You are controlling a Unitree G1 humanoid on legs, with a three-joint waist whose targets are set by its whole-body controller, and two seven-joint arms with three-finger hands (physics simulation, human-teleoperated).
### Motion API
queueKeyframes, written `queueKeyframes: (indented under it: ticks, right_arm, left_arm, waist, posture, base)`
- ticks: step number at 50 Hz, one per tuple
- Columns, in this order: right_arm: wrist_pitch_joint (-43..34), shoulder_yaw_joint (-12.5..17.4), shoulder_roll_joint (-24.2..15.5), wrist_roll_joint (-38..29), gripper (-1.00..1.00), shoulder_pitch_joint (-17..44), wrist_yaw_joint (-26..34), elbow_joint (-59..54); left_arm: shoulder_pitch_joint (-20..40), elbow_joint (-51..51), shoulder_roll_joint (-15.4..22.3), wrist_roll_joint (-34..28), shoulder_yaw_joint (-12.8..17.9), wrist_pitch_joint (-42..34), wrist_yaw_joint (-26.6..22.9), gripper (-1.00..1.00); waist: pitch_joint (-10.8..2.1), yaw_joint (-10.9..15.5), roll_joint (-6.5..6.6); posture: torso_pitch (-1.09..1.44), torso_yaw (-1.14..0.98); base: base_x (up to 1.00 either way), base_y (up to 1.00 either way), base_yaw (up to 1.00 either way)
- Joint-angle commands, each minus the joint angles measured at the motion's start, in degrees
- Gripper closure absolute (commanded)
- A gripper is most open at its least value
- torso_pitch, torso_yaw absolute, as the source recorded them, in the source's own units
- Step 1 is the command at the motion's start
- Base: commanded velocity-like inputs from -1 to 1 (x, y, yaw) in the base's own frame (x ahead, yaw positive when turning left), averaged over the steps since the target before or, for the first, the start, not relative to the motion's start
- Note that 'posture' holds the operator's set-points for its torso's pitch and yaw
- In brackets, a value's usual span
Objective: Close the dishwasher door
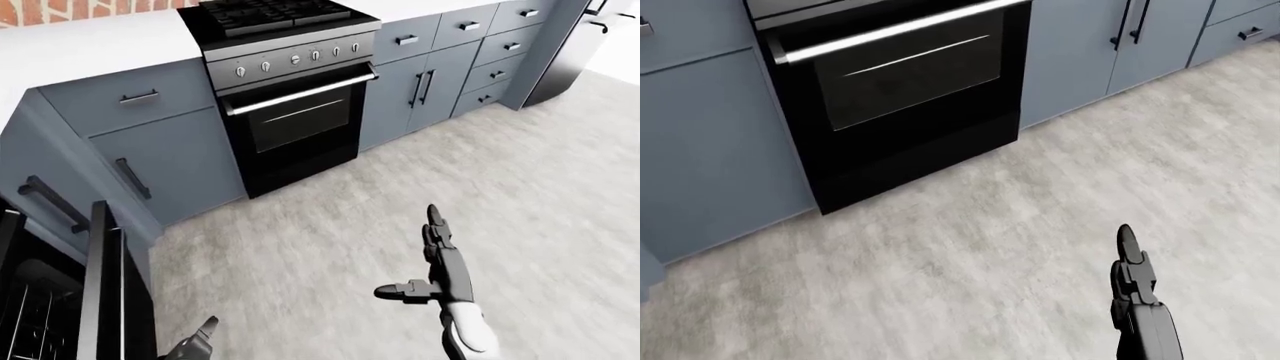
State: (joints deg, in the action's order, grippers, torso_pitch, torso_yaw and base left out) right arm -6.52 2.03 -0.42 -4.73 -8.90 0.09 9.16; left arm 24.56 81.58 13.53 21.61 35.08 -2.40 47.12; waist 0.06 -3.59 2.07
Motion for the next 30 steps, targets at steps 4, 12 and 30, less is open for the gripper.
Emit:
queueKeyframes:
  ticks: [4, 12, 30]
  right_arm:
    - [2.0, 0.2, -0.1, 0.1, -1.00, 0.6, -0.1, 2.5]
    - [1.8, 0.2, -0.1, 0.1, -1.00, 0.6, -0.1, 2.6]
    - [0.9, 0.2, -0.2, -0.2, -1.00, 1.2, -0.1, 3.1]
  left_arm:
    - [0.4, -2.1, 3.0, -1.2, -0.2, 3.1, 3.3, -1.00]
    - [0.2, -2.1, 3.6, -0.5, 0.2, 2.9, 3.3, -1.00]
    - [-1.0, -2.1, 5.1, 0.5, 1.2, 2.7, 3.8, -1.00]
  waist:
    - [-0.90, 0.3, 0.87]
    - [-0.84, 0.2, 0.95]
    - [-0.87, 0.0, 1.25]
  posture:
    - [0.00, 0.00]
    - [0.00, 0.00]
    - [0.00, 0.00]
  base:
    - [0.00, 0.00, 0.00]
    - [0.00, 0.00, 0.00]
    - [0.00, 0.00, 0.00]
